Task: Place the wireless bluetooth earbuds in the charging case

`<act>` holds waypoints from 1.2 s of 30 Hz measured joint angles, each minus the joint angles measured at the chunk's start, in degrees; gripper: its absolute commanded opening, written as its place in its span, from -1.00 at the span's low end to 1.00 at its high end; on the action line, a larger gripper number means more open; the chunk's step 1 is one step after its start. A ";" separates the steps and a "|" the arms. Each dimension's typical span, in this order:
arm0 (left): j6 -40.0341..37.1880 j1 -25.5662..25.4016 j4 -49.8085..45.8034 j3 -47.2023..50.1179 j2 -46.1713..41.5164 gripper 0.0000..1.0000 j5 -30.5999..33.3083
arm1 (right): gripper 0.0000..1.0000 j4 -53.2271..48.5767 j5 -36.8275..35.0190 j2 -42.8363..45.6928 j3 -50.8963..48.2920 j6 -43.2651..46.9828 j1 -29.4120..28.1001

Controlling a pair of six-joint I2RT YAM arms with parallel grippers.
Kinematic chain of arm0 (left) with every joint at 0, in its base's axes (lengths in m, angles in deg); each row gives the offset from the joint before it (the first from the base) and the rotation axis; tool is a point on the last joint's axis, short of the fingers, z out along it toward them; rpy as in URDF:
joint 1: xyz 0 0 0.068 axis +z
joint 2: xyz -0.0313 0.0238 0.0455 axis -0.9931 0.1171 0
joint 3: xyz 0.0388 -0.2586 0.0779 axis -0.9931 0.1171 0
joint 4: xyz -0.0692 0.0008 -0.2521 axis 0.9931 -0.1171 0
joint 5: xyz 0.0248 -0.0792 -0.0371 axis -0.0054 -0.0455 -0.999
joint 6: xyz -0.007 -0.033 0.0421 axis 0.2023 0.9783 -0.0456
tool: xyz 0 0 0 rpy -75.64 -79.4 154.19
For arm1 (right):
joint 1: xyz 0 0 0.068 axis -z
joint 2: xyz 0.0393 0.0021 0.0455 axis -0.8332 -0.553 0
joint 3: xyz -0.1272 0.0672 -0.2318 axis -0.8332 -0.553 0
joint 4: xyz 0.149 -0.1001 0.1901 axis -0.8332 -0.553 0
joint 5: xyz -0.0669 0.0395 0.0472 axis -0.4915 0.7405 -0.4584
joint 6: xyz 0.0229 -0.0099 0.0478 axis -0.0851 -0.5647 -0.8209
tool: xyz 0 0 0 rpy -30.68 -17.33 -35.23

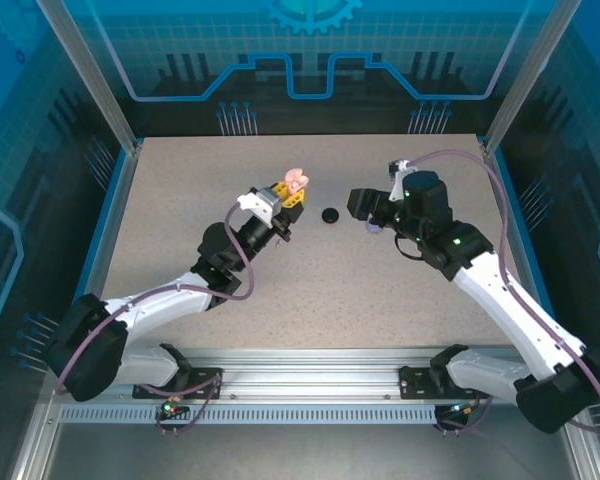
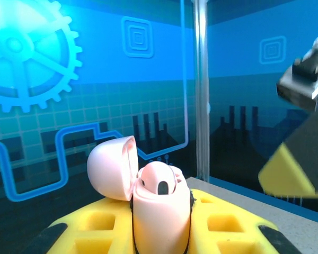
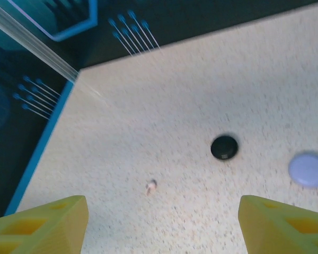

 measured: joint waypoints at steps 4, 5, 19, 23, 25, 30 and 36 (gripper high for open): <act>1.16 1.95 -0.31 1.09 -2.21 -1.00 1.14 | 0.50 -1.77 -0.52 -5.60 0.22 -2.75 -0.76; 1.53 2.36 -0.46 1.38 -2.86 -1.00 1.38 | 0.50 -2.56 -0.85 -7.54 0.68 -3.37 -1.36; 4.31 8.44 -2.64 5.01 -11.15 -1.00 4.35 | 0.44 -13.46 -3.43 -37.83 23.67 -9.51 -12.13; 4.92 9.97 -3.15 5.73 -12.94 -1.00 4.81 | 0.41 -16.94 -4.52 -46.58 31.04 -12.46 -14.16; 5.16 10.49 -3.30 6.03 -13.68 -1.00 4.98 | 0.38 -18.69 -5.49 -50.31 34.29 -14.03 -15.15; 6.03 11.52 -3.39 6.84 -15.23 -1.00 5.20 | 0.29 -23.34 -8.31 -58.01 41.62 -17.51 -17.33; 6.25 12.11 -3.69 7.69 -16.24 -1.00 5.20 | 0.21 -26.95 -10.08 -64.92 49.53 -18.80 -18.71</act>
